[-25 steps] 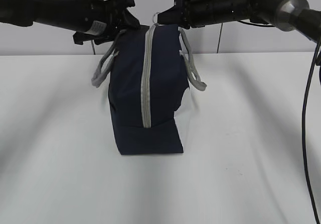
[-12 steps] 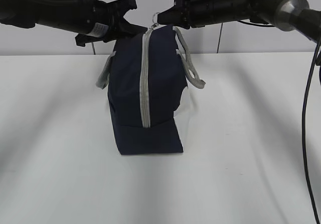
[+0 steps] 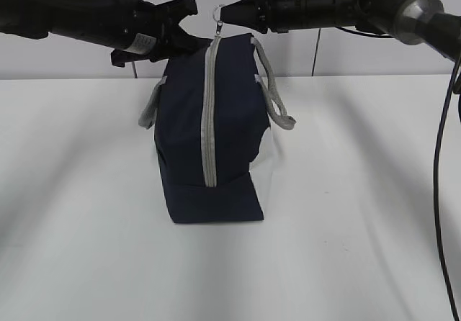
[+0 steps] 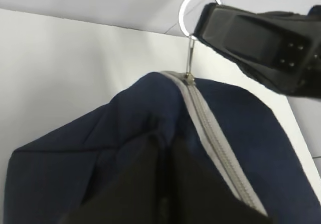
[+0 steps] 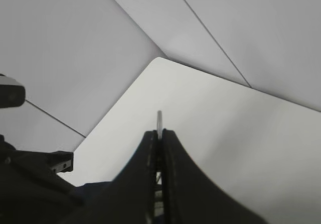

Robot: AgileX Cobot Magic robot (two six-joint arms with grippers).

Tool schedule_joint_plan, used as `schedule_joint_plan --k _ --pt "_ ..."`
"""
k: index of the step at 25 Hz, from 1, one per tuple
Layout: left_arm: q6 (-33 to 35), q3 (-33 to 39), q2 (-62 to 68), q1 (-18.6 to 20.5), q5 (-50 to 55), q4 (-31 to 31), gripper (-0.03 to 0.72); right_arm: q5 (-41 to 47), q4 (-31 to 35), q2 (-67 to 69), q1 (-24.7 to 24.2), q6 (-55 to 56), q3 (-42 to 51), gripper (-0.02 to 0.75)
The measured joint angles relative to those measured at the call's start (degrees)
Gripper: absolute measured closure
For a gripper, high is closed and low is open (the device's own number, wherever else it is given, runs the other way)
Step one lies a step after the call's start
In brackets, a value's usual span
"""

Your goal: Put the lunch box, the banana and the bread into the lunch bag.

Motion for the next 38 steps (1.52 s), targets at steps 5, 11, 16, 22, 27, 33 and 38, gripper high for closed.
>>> schedule_joint_plan --k 5,11,16,22,27,33,38 --pt "4.64 0.0 -0.9 0.06 2.2 0.0 0.669 -0.14 0.24 0.0 0.0 -0.12 0.0 0.754" --pt "10.8 0.0 -1.86 0.06 6.02 -0.35 0.67 -0.14 0.34 0.0 0.0 0.1 0.0 0.754" --pt "14.42 0.0 -2.14 0.1 8.88 -0.62 0.671 -0.36 0.34 0.0 0.0 0.82 0.0 0.754" --pt "17.9 0.0 -4.34 0.13 10.06 -0.37 0.671 -0.09 0.34 0.07 0.0 2.21 0.0 0.754" --pt "19.07 0.0 -5.57 0.17 11.21 0.03 0.671 0.12 0.6 0.07 0.0 2.69 0.0 0.754" --pt "21.19 0.0 -5.64 0.17 12.85 0.03 0.671 0.12 -0.1 0.07 0.11 3.29 -0.1 0.754" --pt "21.86 0.0 -5.64 0.17 13.42 0.03 0.671 0.12 -2.95 0.07 0.11 3.86 -0.1 0.754"
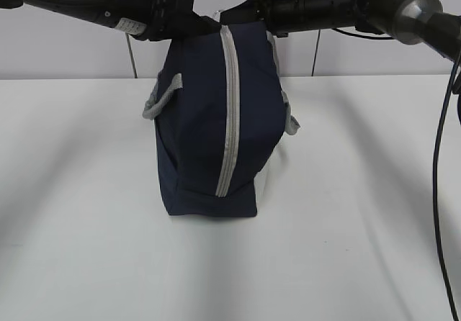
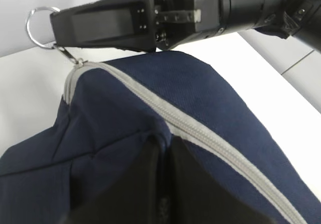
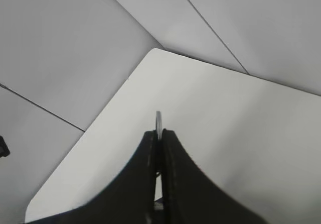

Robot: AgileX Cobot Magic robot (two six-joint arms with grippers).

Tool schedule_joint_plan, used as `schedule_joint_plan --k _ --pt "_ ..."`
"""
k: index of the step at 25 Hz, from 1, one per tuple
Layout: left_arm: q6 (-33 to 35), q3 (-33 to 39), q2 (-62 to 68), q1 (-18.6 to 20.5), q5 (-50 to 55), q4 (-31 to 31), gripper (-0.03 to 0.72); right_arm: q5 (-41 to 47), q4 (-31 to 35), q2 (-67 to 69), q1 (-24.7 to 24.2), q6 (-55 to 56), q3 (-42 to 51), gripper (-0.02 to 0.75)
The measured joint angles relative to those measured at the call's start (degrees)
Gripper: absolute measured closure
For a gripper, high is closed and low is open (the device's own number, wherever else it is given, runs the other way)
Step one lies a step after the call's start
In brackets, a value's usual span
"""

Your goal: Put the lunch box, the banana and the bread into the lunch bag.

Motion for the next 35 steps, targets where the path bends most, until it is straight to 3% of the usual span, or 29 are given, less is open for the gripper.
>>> schedule_joint_plan --k 21,23,25,29,32,35 --pt "1.05 0.0 0.0 0.07 0.26 0.4 0.671 0.83 -2.67 4.1 0.12 0.34 -3.54 0.74" --pt "1.09 0.0 -0.11 0.07 0.43 0.02 0.659 1.43 -3.35 4.1 0.12 0.34 -4.77 0.685" --pt "1.09 0.0 -0.27 0.01 0.48 -0.25 0.619 2.03 -4.07 4.1 0.02 0.34 -5.21 0.561" --pt "1.15 0.0 -0.34 0.12 0.37 -0.69 0.425 2.57 -4.33 1.58 -0.1 0.0 -5.21 0.267" --pt "0.36 0.0 -0.34 0.89 0.37 -0.74 0.271 2.57 -4.33 -1.83 -0.1 -0.78 -5.21 0.202" --pt "-2.78 0.0 -0.37 2.63 0.37 -0.32 0.207 2.62 -4.33 -6.61 -0.1 -3.15 -1.99 0.195"
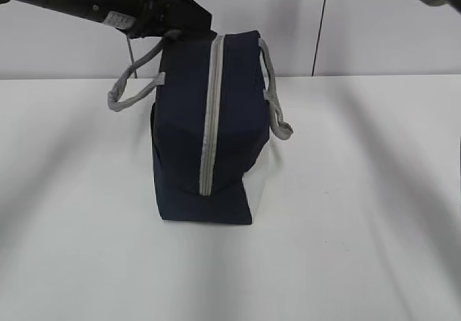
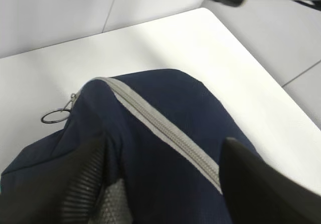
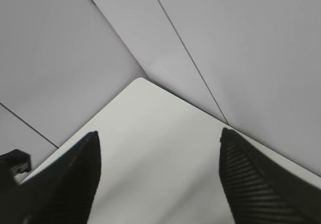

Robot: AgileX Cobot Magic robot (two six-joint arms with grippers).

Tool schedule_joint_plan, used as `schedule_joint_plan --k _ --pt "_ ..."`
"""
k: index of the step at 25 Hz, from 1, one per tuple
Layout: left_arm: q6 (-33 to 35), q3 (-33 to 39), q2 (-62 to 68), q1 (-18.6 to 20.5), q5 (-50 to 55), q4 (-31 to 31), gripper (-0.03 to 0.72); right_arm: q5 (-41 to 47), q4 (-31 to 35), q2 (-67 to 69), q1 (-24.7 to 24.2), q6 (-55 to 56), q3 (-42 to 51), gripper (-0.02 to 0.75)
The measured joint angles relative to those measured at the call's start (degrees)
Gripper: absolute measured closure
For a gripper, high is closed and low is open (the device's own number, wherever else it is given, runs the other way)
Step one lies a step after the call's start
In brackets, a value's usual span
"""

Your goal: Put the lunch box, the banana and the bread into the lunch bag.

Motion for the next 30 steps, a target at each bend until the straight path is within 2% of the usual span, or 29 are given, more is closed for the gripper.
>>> schedule_joint_plan --k 5,8,12,16,24,30 --pt "-8.94 0.0 -0.16 4.43 0.55 4.19 0.193 0.1 0.0 -10.09 0.0 -4.36 12.8 0.211" --pt "-14.88 0.0 -1.69 5.66 1.39 9.95 0.199 0.91 0.0 -15.85 0.0 -5.52 20.47 0.223" --pt "-22.93 0.0 -5.4 5.74 3.76 19.92 0.224 1.69 0.0 -23.68 0.0 -5.96 29.21 0.239" --pt "-29.02 0.0 -9.04 5.74 9.14 27.0 0.232 1.9 0.0 -31.8 0.24 -6.09 37.7 0.251" --pt "-38.05 0.0 -15.55 5.74 19.99 37.24 0.26 3.15 0.0 -47.68 0.46 -6.86 57.13 0.256" --pt "-42.29 0.0 -23.46 5.74 25.06 42.53 0.265 8.42 0.0 -59.42 0.46 -8.97 70.61 0.258"
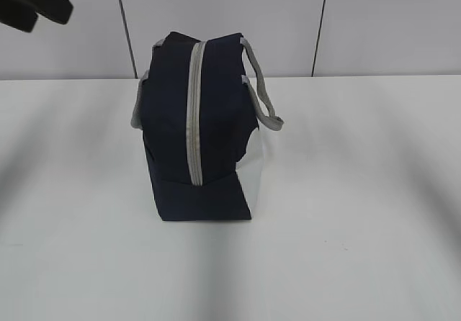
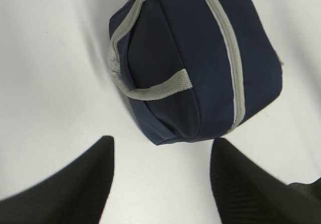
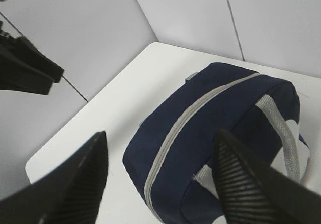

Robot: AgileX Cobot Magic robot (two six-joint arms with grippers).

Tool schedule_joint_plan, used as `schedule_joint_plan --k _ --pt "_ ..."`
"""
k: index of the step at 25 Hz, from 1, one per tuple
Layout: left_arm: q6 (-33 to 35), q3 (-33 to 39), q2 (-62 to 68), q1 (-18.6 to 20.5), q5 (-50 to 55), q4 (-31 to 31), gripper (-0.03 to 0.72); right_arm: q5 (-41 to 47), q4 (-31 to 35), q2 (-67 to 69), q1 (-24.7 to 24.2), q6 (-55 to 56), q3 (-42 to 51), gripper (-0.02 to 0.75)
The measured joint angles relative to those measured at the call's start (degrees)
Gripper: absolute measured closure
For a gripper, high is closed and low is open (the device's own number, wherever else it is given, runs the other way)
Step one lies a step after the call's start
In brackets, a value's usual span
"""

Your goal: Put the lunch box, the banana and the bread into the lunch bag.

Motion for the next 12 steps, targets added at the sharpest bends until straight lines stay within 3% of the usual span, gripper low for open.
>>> schedule_joint_plan --k 5,12 --pt "-1.37 4.15 -8.55 0.0 0.94 1.57 0.266 3.23 0.0 -7.66 0.0 -0.57 8.06 0.258" --pt "-1.47 20.85 -22.99 0.0 -1.47 3.95 0.275 5.13 0.0 -16.42 0.0 -0.75 15.67 0.259"
